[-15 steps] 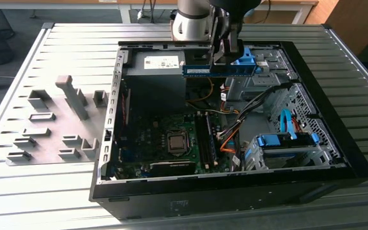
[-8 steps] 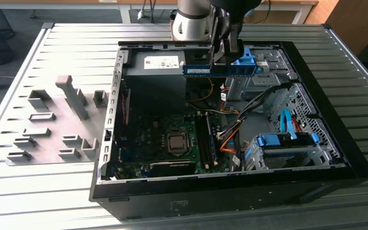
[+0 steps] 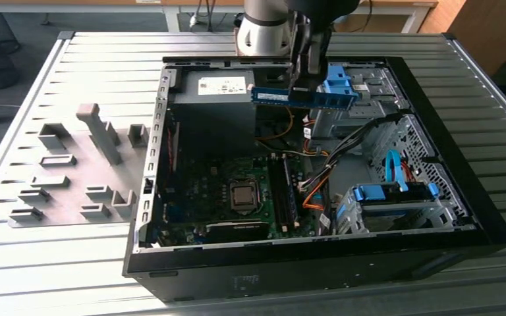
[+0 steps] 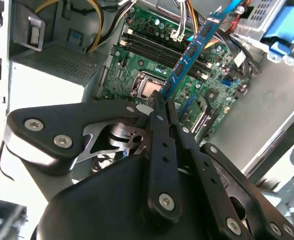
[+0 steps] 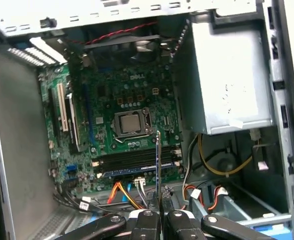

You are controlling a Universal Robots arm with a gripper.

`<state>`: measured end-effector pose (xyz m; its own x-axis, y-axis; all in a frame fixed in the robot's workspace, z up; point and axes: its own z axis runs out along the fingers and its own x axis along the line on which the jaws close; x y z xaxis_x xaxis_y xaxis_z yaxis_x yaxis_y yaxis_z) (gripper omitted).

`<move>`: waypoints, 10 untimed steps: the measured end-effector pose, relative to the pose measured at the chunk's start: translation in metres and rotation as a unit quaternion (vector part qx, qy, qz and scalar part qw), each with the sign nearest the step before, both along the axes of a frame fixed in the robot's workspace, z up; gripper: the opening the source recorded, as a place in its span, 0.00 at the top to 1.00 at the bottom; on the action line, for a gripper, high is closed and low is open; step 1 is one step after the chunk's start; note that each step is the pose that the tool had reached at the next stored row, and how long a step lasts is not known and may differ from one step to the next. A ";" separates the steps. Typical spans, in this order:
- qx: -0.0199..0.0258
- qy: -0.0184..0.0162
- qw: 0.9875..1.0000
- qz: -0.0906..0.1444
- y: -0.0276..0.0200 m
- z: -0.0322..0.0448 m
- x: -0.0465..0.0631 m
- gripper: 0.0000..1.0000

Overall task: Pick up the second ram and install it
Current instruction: 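Insert the second ram into the second slot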

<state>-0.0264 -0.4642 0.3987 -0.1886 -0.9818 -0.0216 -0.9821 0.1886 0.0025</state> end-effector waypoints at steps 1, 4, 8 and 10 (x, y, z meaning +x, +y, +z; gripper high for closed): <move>0.000 0.000 1.000 -0.009 0.0000 -0.0004 0.000 0.86; 0.000 0.000 0.999 -0.036 0.0000 -0.0014 0.000 0.86; 0.000 0.000 0.997 -0.072 0.0000 -0.0031 0.000 0.86; 0.000 0.000 0.996 -0.091 0.0000 -0.0039 0.000 0.86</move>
<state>-0.0264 -0.4643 0.3948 -0.3626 -0.9317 -0.0215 -0.9319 0.3626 0.0023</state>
